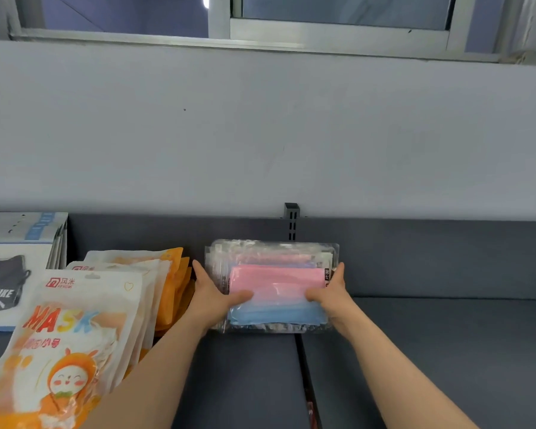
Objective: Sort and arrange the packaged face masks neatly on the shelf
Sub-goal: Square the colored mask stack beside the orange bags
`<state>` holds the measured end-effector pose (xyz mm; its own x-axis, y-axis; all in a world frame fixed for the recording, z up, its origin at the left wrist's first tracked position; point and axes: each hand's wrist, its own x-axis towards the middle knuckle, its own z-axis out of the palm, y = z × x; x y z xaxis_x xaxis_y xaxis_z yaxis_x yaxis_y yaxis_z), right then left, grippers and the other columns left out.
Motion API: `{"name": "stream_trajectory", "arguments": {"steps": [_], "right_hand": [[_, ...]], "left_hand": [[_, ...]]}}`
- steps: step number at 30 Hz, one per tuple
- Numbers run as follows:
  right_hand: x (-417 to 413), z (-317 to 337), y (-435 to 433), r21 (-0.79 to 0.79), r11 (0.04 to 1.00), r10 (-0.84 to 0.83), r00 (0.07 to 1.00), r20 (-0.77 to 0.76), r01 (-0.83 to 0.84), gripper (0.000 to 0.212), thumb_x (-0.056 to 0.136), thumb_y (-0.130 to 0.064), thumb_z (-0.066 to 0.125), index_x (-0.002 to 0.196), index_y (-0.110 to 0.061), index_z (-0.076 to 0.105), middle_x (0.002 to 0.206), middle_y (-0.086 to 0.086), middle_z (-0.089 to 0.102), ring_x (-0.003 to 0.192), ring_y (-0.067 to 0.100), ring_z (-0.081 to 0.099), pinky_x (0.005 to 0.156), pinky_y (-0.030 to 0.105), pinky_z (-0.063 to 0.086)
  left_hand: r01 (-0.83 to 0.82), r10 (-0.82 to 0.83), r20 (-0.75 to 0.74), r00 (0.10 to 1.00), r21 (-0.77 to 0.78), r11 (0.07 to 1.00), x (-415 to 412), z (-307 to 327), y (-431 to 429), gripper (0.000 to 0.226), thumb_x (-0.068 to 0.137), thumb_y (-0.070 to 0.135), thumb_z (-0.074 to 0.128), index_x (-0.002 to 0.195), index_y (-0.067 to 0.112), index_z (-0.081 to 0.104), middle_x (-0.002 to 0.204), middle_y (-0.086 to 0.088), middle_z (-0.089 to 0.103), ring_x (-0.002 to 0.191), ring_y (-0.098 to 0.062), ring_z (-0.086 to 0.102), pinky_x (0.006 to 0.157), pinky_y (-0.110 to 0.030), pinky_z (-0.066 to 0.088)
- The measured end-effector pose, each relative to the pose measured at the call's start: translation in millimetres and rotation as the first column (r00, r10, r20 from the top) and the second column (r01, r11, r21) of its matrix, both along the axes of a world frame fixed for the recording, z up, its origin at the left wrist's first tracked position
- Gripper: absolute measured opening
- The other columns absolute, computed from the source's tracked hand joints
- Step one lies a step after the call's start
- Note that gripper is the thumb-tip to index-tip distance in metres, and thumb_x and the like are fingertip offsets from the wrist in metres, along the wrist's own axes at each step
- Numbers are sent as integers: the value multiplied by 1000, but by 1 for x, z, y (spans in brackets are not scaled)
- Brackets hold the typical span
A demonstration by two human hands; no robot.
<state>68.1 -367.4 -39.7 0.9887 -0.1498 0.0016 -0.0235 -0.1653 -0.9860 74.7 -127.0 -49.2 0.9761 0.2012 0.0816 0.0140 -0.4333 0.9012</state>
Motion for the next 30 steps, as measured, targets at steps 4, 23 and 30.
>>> {"name": "stream_trajectory", "arguments": {"steps": [4, 23, 30], "right_hand": [[7, 3, -10, 70, 996, 65, 997, -42, -62, 125, 62, -12, 67, 150, -30, -20, 162, 2, 6, 144, 30, 23, 115, 51, 28], [32, -19, -2, 157, 972, 169, 985, 41, -173, 95, 58, -14, 58, 144, -28, 20, 120, 2, 54, 108, 23, 59, 92, 42, 53], [30, -17, 1, 127, 978, 153, 984, 89, -164, 100, 61, -14, 59, 148, -35, 13, 120, -2, 55, 100, 16, 64, 66, 24, 56]], "left_hand": [[39, -45, -80, 996, -76, 996, 16, -2, 5, 145, 62, 43, 90, 152, 26, -23, 165, -3, -1, 149, -35, 13, 114, -53, 25], [147, -139, 52, 989, -207, 967, 18, -12, 20, 135, 37, 52, 96, 148, 22, 24, 141, -3, 46, 125, -25, 51, 102, -50, 48], [243, -225, 96, 970, -268, 932, 19, -13, 24, 129, 44, 43, 97, 148, 27, 23, 136, 2, 52, 118, -19, 58, 89, -38, 57]]}}
